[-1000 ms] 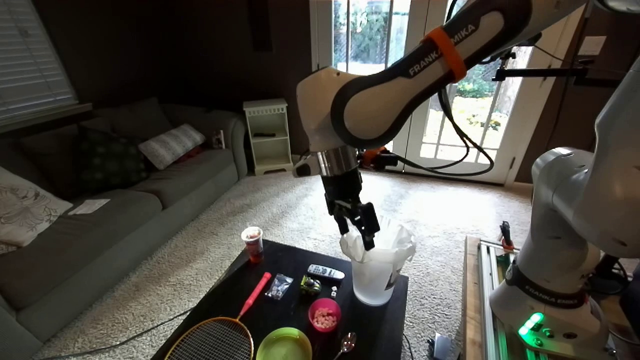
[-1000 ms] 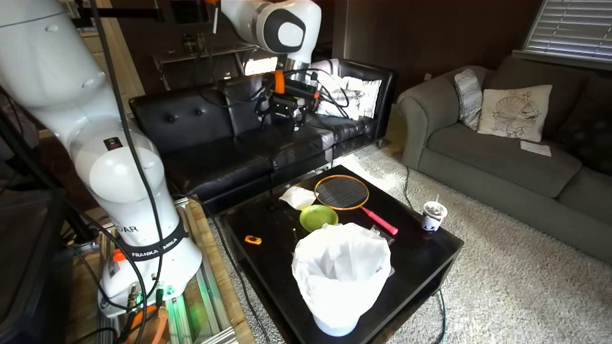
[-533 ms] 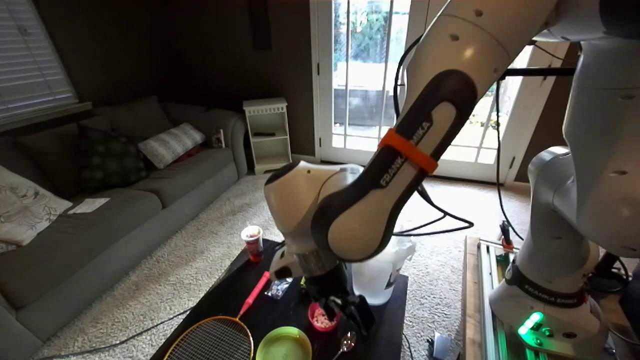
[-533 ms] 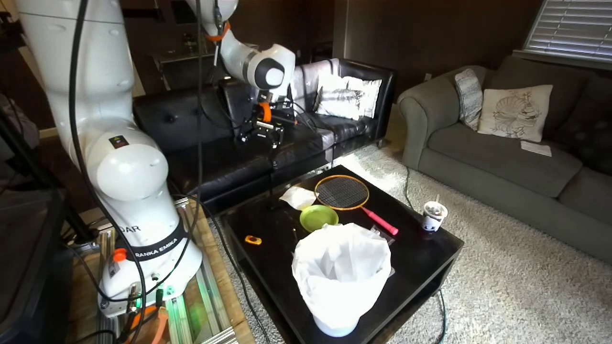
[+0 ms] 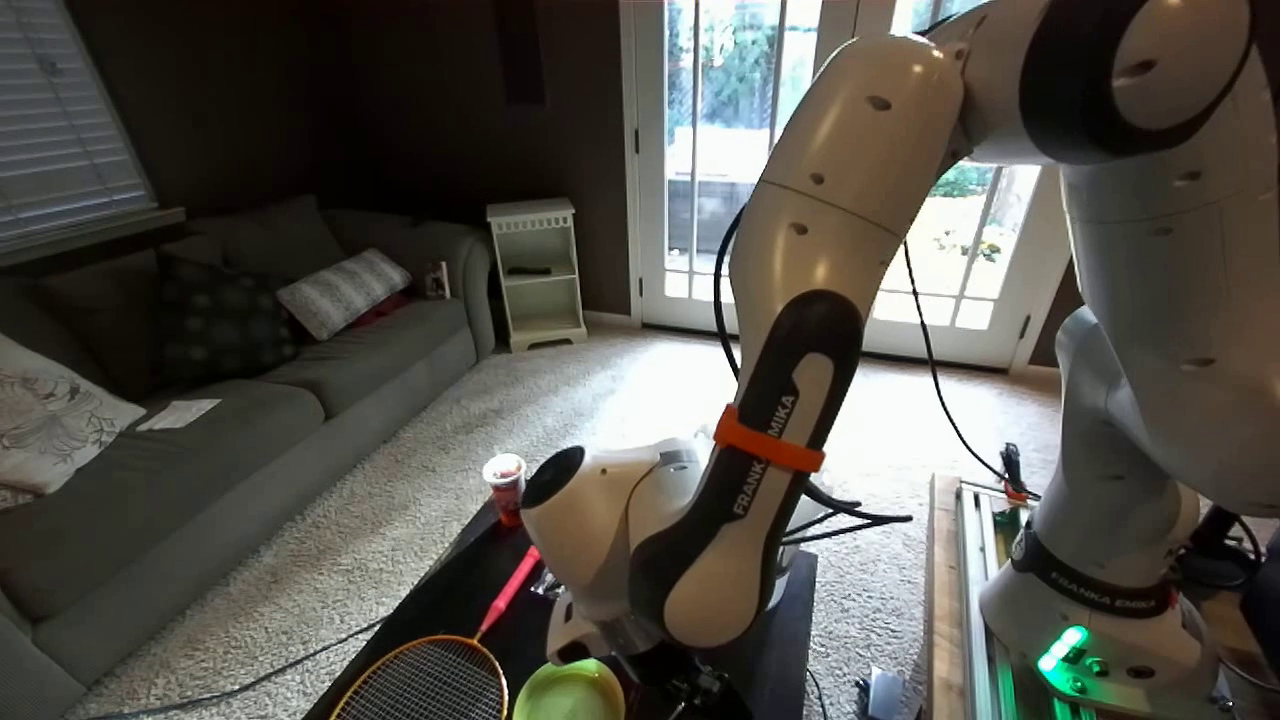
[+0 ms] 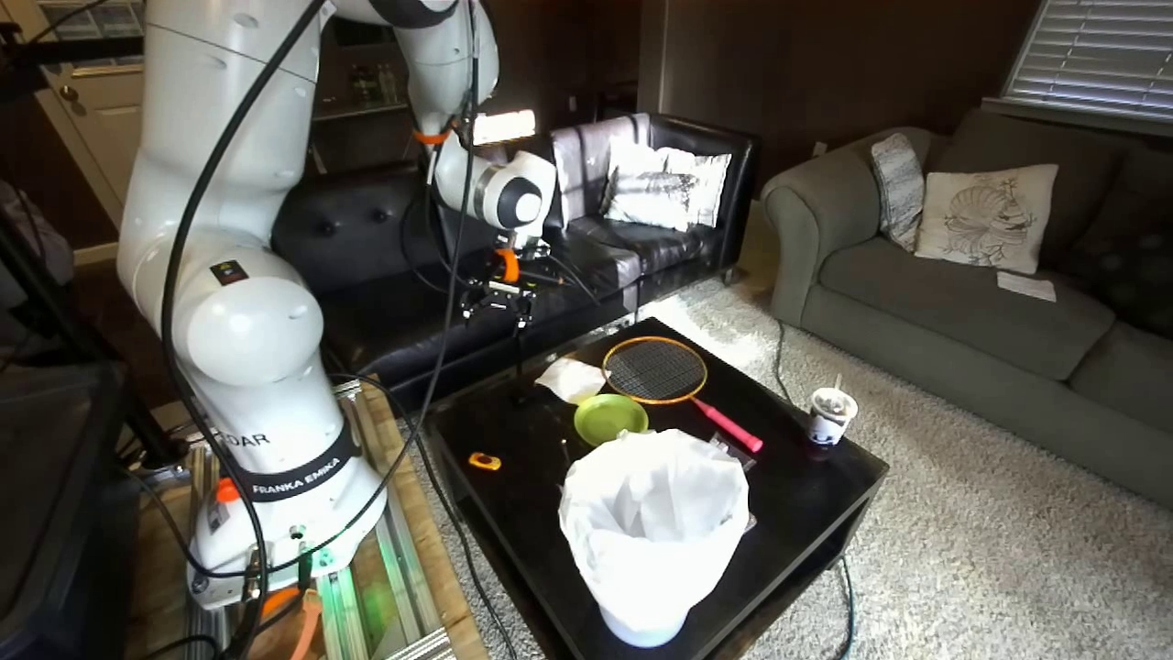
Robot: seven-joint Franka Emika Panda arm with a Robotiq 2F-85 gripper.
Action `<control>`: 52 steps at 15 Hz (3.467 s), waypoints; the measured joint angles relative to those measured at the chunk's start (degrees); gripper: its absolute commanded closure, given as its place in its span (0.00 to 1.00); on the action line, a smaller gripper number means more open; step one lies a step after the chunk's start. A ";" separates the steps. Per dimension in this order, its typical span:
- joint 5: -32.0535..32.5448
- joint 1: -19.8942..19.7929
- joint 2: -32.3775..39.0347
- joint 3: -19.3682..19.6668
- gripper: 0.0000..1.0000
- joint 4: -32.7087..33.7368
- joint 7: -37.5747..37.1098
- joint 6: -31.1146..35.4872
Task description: Pick up the toy car
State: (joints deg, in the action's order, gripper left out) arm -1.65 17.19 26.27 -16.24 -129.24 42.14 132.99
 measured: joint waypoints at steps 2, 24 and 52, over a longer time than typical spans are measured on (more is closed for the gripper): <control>0.10 -0.13 0.84 -0.01 0.00 0.63 -0.03 -0.02; 17.50 7.26 22.73 -1.88 0.00 8.97 -7.81 9.44; 24.28 8.37 49.80 3.83 0.00 24.27 -17.18 19.08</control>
State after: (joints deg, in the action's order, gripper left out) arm 22.63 25.56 76.07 -12.41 -104.96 24.96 152.07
